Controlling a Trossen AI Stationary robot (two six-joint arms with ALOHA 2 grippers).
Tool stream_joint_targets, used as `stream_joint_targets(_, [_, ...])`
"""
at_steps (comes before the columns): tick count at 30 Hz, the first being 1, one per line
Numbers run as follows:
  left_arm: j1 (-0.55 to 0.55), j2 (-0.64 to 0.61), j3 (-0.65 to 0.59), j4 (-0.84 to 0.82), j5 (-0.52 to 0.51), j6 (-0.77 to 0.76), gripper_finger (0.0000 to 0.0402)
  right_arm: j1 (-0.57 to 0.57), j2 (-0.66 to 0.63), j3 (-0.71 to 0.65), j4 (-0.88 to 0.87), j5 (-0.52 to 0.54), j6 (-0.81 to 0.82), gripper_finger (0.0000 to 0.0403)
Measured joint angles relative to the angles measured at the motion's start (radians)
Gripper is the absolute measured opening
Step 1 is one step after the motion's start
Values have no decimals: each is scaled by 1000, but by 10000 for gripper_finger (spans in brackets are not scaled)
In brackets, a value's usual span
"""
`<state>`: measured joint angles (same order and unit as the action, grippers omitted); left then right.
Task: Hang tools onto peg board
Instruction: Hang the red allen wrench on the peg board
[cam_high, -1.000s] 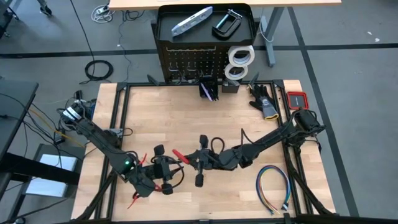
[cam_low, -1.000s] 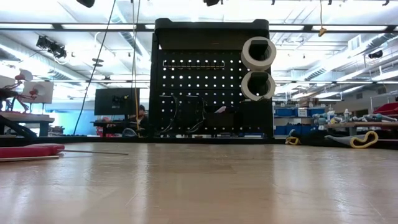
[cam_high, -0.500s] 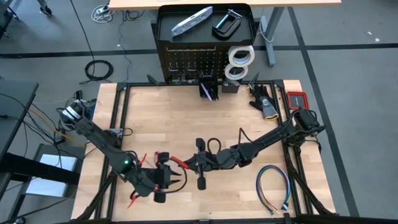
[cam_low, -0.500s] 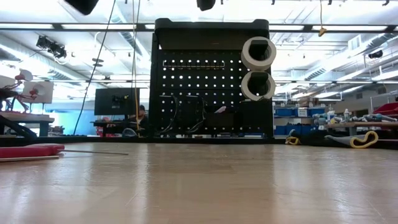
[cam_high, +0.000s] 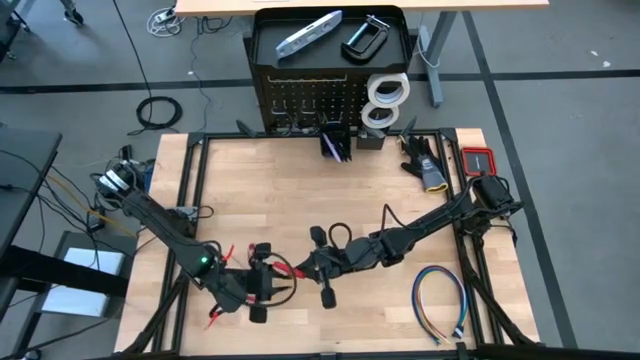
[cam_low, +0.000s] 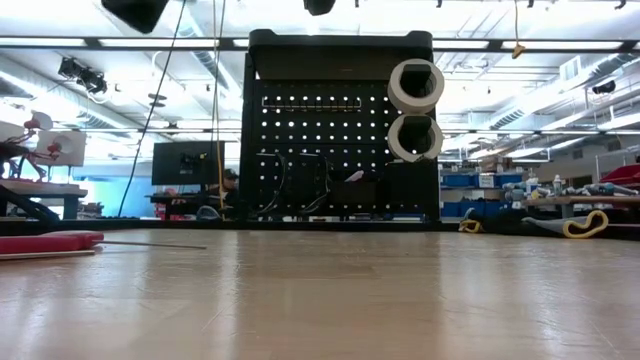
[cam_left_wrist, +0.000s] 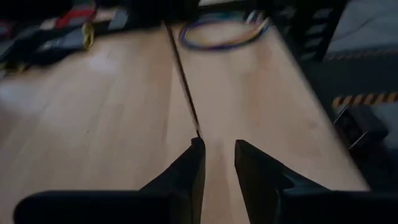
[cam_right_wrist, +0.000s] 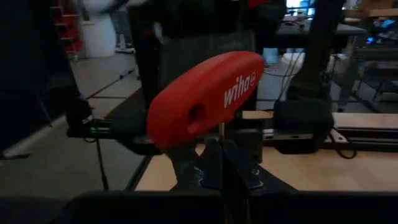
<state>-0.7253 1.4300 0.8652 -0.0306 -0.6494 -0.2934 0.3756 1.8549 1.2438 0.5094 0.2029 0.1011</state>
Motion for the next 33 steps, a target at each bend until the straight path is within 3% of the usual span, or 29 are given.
stream_joint_targets(9, [44,-8,-56,149,22,25,95,-3,0,0,29,-96,-9,6])
stream_joint_targets(16, [45,-8,-87,313,151,130,95,-3,0,0,31,-107,-7,6])
stream_joint_targets(33, [41,-8,-87,283,129,107,78,-4,0,0,35,-123,-7,6])
